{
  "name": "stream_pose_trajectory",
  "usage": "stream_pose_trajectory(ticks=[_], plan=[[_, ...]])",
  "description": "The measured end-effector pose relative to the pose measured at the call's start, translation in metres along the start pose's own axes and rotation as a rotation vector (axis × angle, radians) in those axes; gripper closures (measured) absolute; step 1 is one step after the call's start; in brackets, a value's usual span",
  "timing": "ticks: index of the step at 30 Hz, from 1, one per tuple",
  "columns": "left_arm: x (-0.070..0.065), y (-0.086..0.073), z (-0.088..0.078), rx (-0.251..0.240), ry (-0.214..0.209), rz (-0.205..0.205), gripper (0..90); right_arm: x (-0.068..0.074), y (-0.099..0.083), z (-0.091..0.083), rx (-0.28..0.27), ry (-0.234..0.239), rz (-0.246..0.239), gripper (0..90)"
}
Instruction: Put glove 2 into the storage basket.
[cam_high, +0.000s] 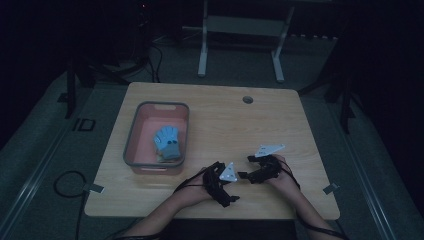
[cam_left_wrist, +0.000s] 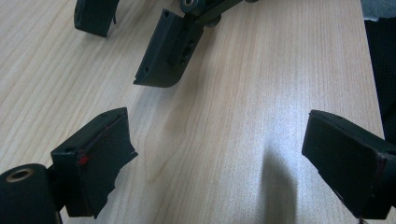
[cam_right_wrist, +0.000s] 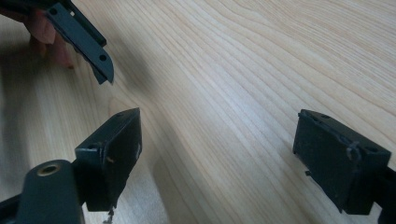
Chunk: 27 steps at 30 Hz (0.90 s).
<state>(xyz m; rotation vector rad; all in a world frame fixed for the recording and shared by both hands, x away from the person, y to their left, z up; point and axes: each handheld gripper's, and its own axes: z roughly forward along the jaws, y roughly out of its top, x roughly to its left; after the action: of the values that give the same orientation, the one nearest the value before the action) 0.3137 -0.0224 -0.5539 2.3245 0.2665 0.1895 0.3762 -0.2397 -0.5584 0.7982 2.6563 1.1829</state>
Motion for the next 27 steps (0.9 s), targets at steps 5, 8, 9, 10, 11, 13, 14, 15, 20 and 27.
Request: stream_pose_trajectory(ticks=[5,8,9,10,11,13,14,15,20,27], plan=[[-0.0003,-0.0013,0.0008,0.005,-0.004,0.000,8.5,0.0002,-0.0027,-0.0035,0.000,-0.008,-0.002,15.5],[-0.0001,-0.0014,0.0003,-0.001,-0.002,0.001,8.5,-0.0007,-0.0041,-0.0064,-0.003,-0.014,-0.004,15.5],[0.0000,-0.0014,0.0002,-0.004,-0.004,-0.001,8.5,-0.0010,-0.0047,-0.0072,-0.003,-0.017,-0.002,15.5],[0.0003,-0.0014,0.0001,-0.003,-0.004,-0.001,8.5,-0.0017,-0.0054,-0.0078,-0.005,-0.015,0.000,15.5],[0.0003,-0.0014,0.0001,-0.003,-0.003,-0.001,8.5,-0.0023,-0.0062,-0.0083,-0.003,-0.018,0.003,15.5],[0.0004,-0.0013,0.0001,-0.004,-0.006,-0.002,8.4,-0.0033,-0.0075,-0.0089,-0.005,-0.025,0.006,15.5],[0.0003,-0.0014,0.0001,-0.004,-0.005,-0.001,8.5,-0.0038,-0.0079,-0.0091,-0.005,-0.026,0.007,15.5],[0.0004,-0.0015,0.0001,-0.005,-0.005,-0.002,8.4,-0.0042,-0.0081,-0.0094,-0.005,-0.029,0.005,15.5],[0.0001,-0.0016,0.0003,0.003,-0.002,-0.008,8.4,-0.0044,-0.0090,-0.0094,-0.005,-0.039,0.006,15.6],[0.0012,-0.0017,-0.0011,-0.013,0.001,-0.007,8.4,-0.0047,-0.0093,-0.0095,-0.011,-0.044,0.002,15.6]])
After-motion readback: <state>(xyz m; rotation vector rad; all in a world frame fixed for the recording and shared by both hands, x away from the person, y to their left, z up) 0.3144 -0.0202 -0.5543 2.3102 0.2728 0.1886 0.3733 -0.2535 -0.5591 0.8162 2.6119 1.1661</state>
